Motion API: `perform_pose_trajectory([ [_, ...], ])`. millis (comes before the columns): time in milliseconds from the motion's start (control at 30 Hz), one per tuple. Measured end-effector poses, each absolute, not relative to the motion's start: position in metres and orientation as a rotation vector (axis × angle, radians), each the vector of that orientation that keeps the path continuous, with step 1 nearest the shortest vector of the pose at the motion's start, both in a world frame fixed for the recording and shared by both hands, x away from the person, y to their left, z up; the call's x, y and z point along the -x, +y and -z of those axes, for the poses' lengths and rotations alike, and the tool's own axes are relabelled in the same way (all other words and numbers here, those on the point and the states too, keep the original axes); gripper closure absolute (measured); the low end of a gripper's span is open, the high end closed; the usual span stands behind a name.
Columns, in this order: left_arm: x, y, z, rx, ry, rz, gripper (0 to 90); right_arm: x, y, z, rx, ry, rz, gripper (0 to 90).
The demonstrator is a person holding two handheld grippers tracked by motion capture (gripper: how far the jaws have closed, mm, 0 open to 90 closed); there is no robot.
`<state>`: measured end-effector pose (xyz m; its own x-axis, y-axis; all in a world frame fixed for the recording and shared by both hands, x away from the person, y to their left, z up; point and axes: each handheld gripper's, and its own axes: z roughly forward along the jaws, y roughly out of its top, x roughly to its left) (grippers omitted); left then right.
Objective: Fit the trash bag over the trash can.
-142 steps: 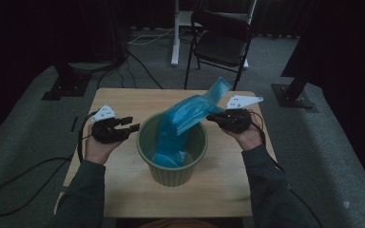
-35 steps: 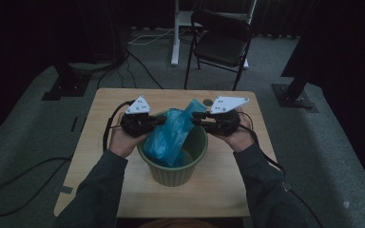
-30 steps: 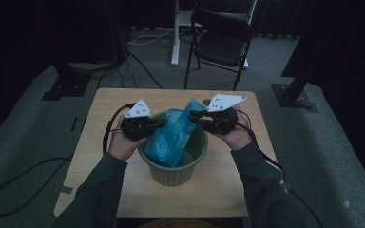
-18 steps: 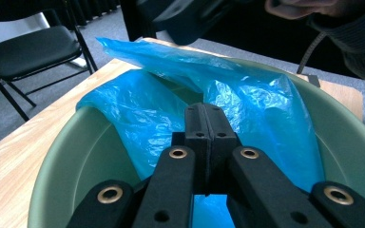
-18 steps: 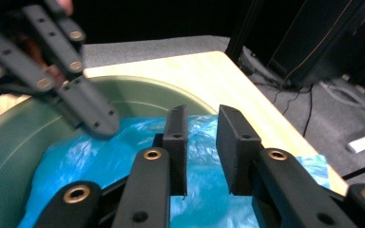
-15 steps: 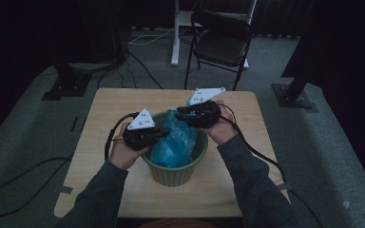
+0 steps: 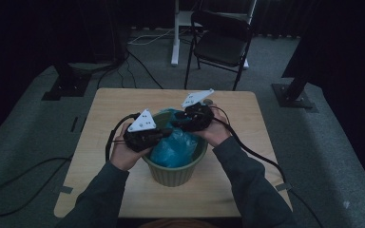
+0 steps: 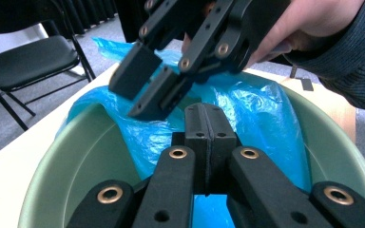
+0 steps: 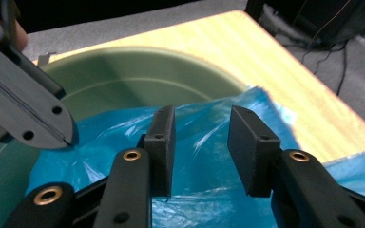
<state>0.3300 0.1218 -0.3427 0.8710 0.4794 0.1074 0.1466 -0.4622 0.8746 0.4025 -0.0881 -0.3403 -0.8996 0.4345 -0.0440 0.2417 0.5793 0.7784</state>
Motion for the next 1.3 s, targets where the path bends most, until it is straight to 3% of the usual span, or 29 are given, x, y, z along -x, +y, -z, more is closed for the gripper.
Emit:
perform_pose_trajectory([
  [200, -0.327, 0.124, 0.342, -2.034, 0.450, -0.422, 89.9, -0.404, -0.085, 0.346, -0.580, 2.611, -1.120, 89.7],
  [667, -0.324, 0.133, 0.345, -2.033, 0.469, -0.432, 89.9, -0.400, -0.095, 0.340, -0.595, 2.577, -1.082, 90.0],
  [700, -0.324, 0.132, 0.344, -2.032, 0.468, -0.433, 90.0, -0.400, -0.093, 0.338, -0.579, 2.614, -1.150, 76.7],
  [733, -0.323, 0.132, 0.344, -2.030, 0.466, -0.434, 90.0, -0.400, -0.092, 0.338, -0.570, 2.625, -1.158, 74.3],
  [867, -0.323, 0.130, 0.343, -2.032, 0.458, -0.437, 89.9, -0.401, -0.090, 0.341, -0.587, 2.650, -1.170, 68.0],
  [1167, -0.322, 0.125, 0.343, -2.031, 0.447, -0.439, 89.9, -0.402, -0.091, 0.340, -0.647, 2.678, -1.216, 62.8],
  [1233, -0.321, 0.125, 0.342, -2.030, 0.446, -0.440, 90.0, -0.403, -0.089, 0.343, -0.653, 2.705, -1.191, 71.2],
  [1267, -0.321, 0.125, 0.342, -2.030, 0.446, -0.442, 90.0, -0.402, -0.087, 0.344, -0.634, 2.711, -1.160, 85.1],
  [1300, -0.321, 0.125, 0.342, -2.030, 0.446, -0.442, 89.9, -0.402, -0.087, 0.345, -0.631, 2.708, -1.142, 90.0],
])
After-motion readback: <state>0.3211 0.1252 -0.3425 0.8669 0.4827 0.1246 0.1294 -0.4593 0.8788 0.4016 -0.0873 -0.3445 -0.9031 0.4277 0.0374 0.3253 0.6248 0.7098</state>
